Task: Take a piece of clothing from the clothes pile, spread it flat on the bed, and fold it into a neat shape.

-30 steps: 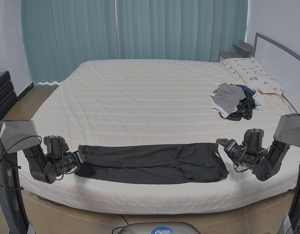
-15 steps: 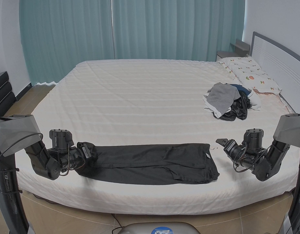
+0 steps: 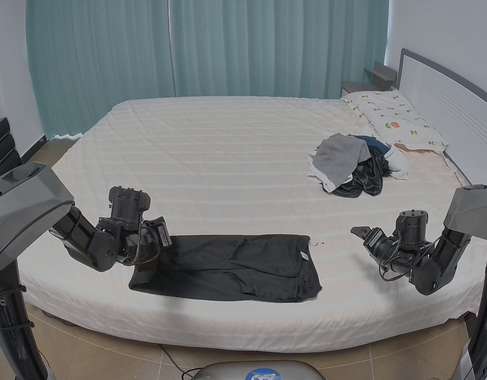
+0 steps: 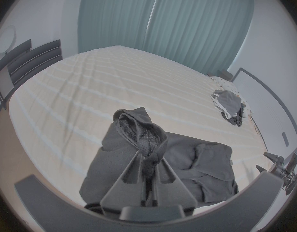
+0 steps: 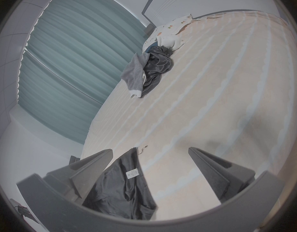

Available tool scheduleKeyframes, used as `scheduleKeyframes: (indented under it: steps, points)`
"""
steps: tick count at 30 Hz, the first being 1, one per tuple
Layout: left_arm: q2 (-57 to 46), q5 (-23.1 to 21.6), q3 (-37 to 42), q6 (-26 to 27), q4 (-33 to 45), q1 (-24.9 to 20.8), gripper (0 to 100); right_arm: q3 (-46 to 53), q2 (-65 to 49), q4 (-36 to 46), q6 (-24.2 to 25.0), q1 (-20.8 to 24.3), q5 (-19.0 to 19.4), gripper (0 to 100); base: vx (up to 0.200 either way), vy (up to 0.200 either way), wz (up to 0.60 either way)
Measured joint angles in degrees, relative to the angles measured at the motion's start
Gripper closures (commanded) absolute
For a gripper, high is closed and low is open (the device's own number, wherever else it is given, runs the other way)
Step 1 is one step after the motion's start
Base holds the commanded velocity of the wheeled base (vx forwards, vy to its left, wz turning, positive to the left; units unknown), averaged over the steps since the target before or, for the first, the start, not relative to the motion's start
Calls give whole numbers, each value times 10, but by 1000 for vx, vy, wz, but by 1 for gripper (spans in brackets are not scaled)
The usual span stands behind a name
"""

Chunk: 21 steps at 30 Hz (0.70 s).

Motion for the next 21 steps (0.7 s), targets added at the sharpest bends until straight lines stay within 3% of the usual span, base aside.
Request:
scheduleKeyframes:
  steps: [9,18,21]
  points:
    - [-3,33,-84,-1,111,-69,100,3,1,0,1,3,2,0,0,-200,0]
    - [10,38,-161,-21,183,-121,100,4,2,0,1,5,3,0,0,-200,0]
    - [22,40,-186,-27,193,-132,100,4,2,0,1,5,3,0,0,0,0]
